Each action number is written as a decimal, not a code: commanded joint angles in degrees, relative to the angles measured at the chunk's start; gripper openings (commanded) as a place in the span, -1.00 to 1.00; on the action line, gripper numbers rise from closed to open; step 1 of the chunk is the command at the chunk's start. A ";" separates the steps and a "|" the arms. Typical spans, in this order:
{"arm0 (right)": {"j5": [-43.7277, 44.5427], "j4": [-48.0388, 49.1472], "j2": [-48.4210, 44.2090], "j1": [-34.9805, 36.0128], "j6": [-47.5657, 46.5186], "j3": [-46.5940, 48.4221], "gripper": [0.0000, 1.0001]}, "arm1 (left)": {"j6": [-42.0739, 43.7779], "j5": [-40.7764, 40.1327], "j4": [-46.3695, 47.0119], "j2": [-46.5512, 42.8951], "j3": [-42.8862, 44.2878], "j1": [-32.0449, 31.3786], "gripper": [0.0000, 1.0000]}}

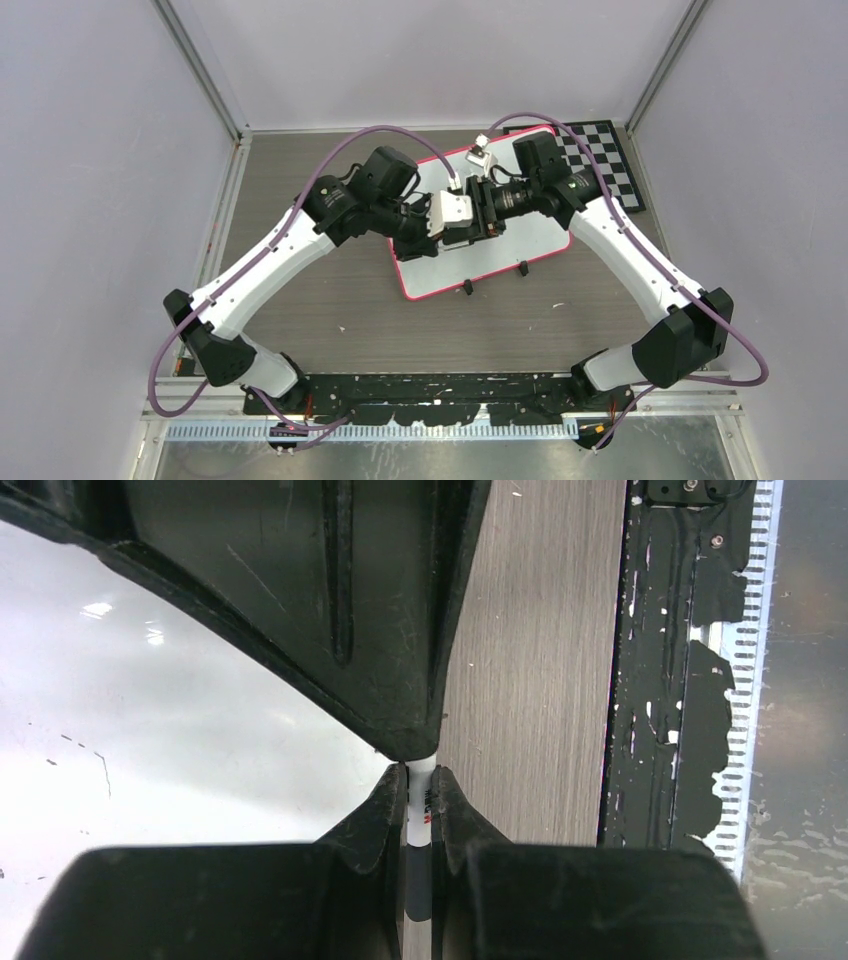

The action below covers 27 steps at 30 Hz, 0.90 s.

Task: Write a sentence on the whiteboard
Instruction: Open the whiteboard marker at the center of the board.

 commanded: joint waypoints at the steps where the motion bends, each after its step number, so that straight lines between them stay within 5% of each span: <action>1: -0.88 0.88 -0.08 0.83 0.32 0.13 -0.14 | 0.95 -0.94 2.59 0.58 2.06 -0.42 -1.00; 27: 0.49 0.59 0.99 1.93 0.03 -0.54 -0.28 | -0.66 -0.82 5.19 2.16 2.13 -1.02 -1.00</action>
